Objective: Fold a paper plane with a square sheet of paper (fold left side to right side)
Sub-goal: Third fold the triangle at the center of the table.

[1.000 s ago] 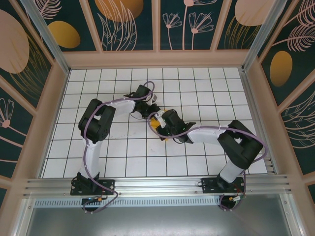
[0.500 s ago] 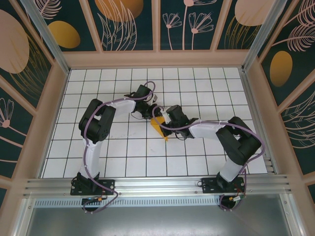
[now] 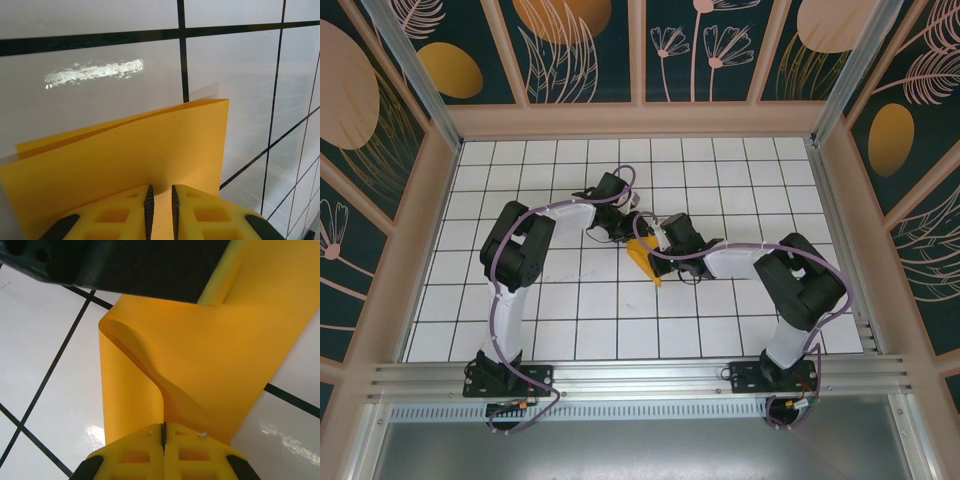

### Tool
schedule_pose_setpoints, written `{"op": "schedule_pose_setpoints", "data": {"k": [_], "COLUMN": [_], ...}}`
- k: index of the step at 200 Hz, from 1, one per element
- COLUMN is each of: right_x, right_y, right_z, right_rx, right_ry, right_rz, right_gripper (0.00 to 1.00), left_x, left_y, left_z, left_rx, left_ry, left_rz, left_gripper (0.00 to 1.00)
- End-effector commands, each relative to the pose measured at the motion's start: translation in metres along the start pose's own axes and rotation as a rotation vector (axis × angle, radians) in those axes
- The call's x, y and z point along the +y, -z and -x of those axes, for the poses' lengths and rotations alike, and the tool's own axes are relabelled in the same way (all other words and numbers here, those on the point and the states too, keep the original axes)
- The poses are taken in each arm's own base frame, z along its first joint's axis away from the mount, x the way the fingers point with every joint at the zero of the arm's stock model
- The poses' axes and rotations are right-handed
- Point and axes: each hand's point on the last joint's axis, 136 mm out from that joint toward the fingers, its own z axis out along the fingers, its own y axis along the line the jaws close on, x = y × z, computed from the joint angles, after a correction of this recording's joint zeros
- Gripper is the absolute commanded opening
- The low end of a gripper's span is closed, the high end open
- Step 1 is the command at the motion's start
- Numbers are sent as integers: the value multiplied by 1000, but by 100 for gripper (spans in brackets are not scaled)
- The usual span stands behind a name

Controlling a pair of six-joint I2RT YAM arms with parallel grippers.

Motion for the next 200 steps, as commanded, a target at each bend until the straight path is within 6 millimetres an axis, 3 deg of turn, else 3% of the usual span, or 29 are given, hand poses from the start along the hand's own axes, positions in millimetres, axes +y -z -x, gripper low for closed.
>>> {"op": "schedule_pose_setpoints", "data": {"k": [1,77,112,200], "right_x": [2,-1,-3,-4], "right_y": [-4,-8,-12,-12], "right_z": [8,4,-6,-46], "right_rx": [-4,11,54,176], "right_ry": [-18,-27,-31,-67], "right_rz": [14,6,4,25], "right_gripper": [0,0,0,0], "left_x": [20,21,14,8], "left_y": [-19,-19,-14,34], "left_z": [-20,-21,-19,31], "left_rx": [67,68,61,-24], "left_ry": [17,20,8,-22], "left_rz": [70,74,58,79], "left_gripper": [22,21,24,33]}}
